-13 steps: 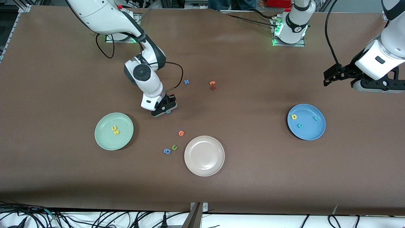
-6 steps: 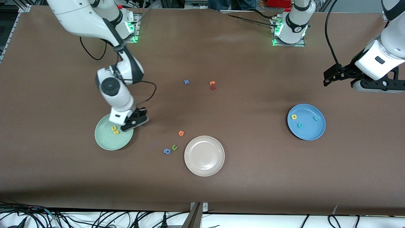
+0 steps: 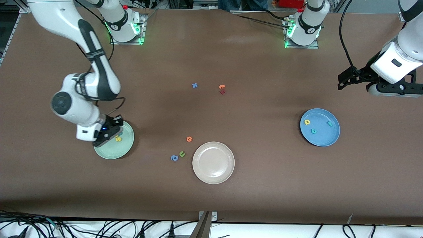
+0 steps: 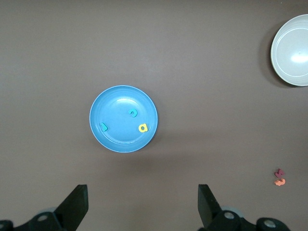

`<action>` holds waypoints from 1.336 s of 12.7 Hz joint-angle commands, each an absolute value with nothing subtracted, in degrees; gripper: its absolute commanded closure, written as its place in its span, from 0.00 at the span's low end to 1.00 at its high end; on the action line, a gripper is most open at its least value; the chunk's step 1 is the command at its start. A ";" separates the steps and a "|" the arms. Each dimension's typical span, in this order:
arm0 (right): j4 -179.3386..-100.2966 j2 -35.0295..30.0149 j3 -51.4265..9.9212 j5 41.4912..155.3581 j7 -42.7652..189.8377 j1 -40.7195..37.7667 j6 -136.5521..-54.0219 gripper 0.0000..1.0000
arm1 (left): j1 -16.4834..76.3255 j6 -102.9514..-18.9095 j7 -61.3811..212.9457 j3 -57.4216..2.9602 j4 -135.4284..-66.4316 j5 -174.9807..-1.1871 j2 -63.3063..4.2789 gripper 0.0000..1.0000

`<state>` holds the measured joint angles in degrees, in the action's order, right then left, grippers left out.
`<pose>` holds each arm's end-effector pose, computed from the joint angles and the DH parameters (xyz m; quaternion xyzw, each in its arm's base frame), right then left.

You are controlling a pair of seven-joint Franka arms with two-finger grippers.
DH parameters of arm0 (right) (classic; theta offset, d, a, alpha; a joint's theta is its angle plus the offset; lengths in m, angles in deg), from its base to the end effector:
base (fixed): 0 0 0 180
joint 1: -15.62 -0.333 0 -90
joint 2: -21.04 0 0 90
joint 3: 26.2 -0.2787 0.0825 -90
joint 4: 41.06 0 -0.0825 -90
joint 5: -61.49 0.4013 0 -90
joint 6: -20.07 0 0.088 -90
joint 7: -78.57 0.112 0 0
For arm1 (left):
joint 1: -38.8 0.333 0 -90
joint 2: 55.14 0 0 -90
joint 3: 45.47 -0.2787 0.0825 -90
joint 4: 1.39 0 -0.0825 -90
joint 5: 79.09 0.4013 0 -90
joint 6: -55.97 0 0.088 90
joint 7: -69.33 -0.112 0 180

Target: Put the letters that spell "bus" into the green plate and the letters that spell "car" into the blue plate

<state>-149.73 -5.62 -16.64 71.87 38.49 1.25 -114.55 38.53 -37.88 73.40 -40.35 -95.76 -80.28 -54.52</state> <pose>0.6245 0.0574 0.2084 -0.9436 -0.3301 -0.0070 0.0261 0.5755 -0.0563 0.5444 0.9998 -0.0107 -0.0108 0.0100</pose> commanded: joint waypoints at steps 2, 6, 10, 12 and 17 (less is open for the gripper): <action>-149.08 -7.95 -15.83 74.67 32.43 2.08 -114.75 1.00 | 38.44 -36.84 73.90 -40.37 -94.12 -80.23 -53.73 0.00; -149.16 -11.30 -15.83 74.76 32.43 2.35 -120.29 0.70 | 38.71 -36.84 73.90 -40.46 -94.12 -80.23 -53.73 0.00; -149.16 -10.77 -15.83 75.20 33.04 2.35 -119.94 0.01 | 38.79 -36.84 73.90 -40.28 -94.03 -80.23 -53.73 0.00; -149.16 -7.98 -15.92 75.64 33.65 2.35 -119.24 0.00 | 38.80 -36.84 73.90 -40.28 -94.03 -80.32 -53.73 0.00; -143.04 2.66 -16.36 73.37 52.18 2.35 -98.73 0.00 | 38.80 -36.84 73.90 -40.28 -94.03 -80.32 -53.73 0.00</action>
